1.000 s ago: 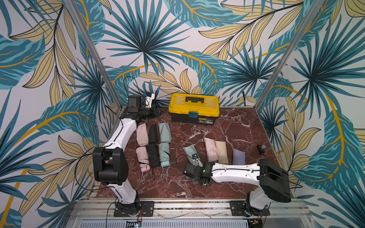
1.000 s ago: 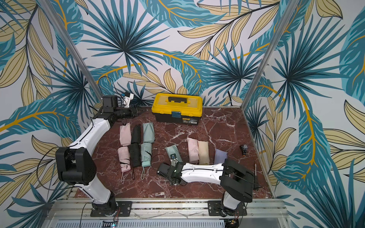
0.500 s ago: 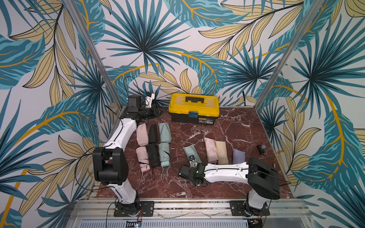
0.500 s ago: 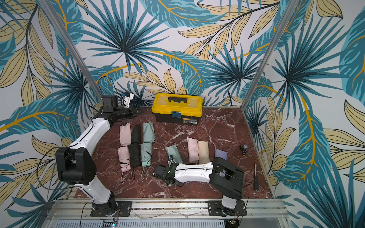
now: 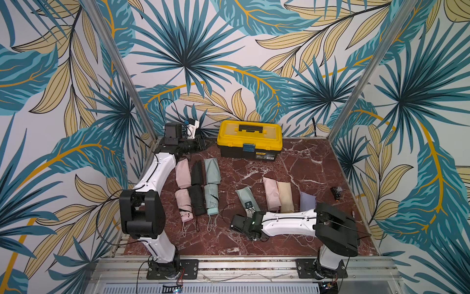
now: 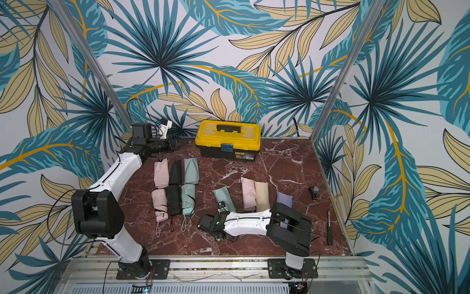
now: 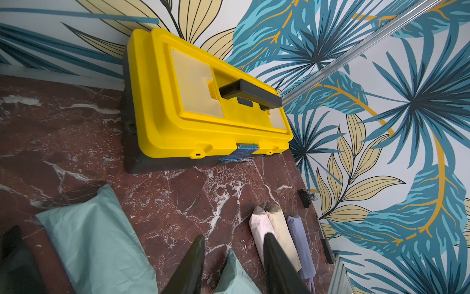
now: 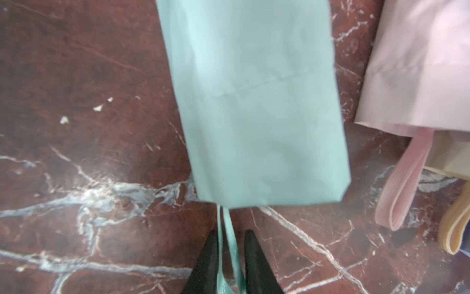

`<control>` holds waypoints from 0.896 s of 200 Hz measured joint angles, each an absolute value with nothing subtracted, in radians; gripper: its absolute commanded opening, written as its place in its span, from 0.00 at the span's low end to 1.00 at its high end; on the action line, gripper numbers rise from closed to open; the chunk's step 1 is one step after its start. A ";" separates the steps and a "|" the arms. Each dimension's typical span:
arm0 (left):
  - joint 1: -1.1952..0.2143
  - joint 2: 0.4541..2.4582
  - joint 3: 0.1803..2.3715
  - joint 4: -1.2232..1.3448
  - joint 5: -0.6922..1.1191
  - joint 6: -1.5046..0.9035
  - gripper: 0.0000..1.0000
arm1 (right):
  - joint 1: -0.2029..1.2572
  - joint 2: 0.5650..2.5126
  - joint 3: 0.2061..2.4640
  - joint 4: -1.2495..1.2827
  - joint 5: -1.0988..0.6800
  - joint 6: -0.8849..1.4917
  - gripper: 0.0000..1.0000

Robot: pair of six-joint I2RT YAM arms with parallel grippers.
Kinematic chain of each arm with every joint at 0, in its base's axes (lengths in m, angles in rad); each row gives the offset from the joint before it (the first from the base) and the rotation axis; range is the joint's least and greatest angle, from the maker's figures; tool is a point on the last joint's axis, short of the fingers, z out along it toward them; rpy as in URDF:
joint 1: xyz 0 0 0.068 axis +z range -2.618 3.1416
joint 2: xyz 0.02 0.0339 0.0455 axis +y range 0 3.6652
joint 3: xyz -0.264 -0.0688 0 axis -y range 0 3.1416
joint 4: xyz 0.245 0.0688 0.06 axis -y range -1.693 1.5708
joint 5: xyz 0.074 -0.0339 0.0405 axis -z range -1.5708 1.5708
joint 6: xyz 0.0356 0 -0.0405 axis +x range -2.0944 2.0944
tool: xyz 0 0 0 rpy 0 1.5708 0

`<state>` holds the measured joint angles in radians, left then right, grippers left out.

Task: Take umbrellas out of sleeves
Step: Take out the umbrella from the umbrella sleeve.

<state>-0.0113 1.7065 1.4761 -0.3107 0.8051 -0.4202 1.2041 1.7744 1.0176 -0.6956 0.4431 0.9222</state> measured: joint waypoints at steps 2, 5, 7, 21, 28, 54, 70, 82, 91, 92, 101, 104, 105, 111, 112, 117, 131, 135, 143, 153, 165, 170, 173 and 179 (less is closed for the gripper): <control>-0.011 1.707 1.476 -0.311 0.805 -0.420 0.40 | 1.205 1.774 1.017 -0.694 0.445 0.923 0.21; -0.011 1.707 1.476 -0.311 0.805 -0.420 0.40 | 1.206 1.773 1.015 -0.693 0.445 0.925 0.21; -0.011 1.707 1.476 -0.311 0.805 -0.420 0.40 | 1.206 1.772 1.013 -0.691 0.446 0.926 0.21; -0.011 1.707 1.476 -0.311 0.805 -0.420 0.40 | 1.209 1.766 1.003 -0.680 0.450 0.936 0.21; -0.011 1.707 1.476 -0.311 0.805 -0.420 0.40 | 1.211 1.764 0.999 -0.677 0.453 0.939 0.21; -0.011 1.707 1.476 -0.311 0.805 -0.420 0.40 | 1.218 1.757 0.986 -0.661 0.464 0.952 0.21; -0.011 1.707 1.476 -0.311 0.805 -0.420 0.40 | 1.221 1.750 0.977 -0.651 0.467 0.959 0.21; -0.011 1.707 1.476 -0.311 0.805 -0.420 0.40 | 1.222 1.747 0.971 -0.643 0.468 0.962 0.17; -0.011 1.707 1.477 -0.311 0.805 -0.420 0.40 | 1.224 1.745 0.965 -0.632 0.468 0.967 0.12; -0.011 1.707 1.476 -0.311 0.805 -0.420 0.40 | 1.224 1.744 0.965 -0.632 0.468 0.967 0.12; -0.011 1.707 1.476 -0.311 0.805 -0.420 0.40 | 1.226 1.743 0.961 -0.621 0.467 0.965 0.09; -0.011 1.707 1.476 -0.311 0.805 -0.420 0.40 | 1.227 1.742 0.960 -0.617 0.467 0.971 0.09; -0.011 1.707 1.476 -0.311 0.805 -0.420 0.40 | 1.227 1.742 0.959 -0.617 0.467 0.971 0.09; -0.011 1.707 1.476 -0.311 0.805 -0.420 0.40 | 1.229 1.741 0.957 -0.612 0.467 0.970 0.09; -0.011 1.707 1.476 -0.311 0.805 -0.420 0.40 | 1.229 1.740 0.957 -0.611 0.467 0.970 0.08; -0.011 1.707 1.476 -0.311 0.805 -0.420 0.40 | 1.229 1.739 0.955 -0.608 0.467 0.969 0.08; -0.011 1.707 1.476 -0.311 0.805 -0.420 0.40 | 1.229 1.730 0.945 -0.601 0.466 0.967 0.08; -0.011 1.707 1.476 -0.311 0.805 -0.420 0.40 | 1.229 1.726 0.941 -0.599 0.465 0.965 0.08; -0.011 1.707 1.476 -0.311 0.805 -0.420 0.40 | 1.229 1.717 0.931 -0.598 0.464 0.964 0.08; -0.011 1.708 1.476 -0.311 0.805 -0.420 0.40 | 1.229 1.700 0.912 -0.596 0.462 0.961 0.08; -0.011 1.711 1.476 -0.311 0.805 -0.420 0.40 | 1.229 1.680 0.891 -0.596 0.459 0.960 0.09; -0.011 1.713 1.477 -0.311 0.805 -0.420 0.40 | 1.229 1.673 0.882 -0.594 0.456 0.960 0.10; -0.011 1.714 1.476 -0.311 0.805 -0.420 0.40 | 1.229 1.671 0.879 -0.593 0.455 0.960 0.10; -0.011 1.716 1.476 -0.311 0.805 -0.420 0.40 | 1.229 1.666 0.875 -0.590 0.454 0.959 0.11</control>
<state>-0.0109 1.7157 1.4761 -0.3107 0.8047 -0.4198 1.2293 1.6665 0.8745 -0.5903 0.4541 0.9592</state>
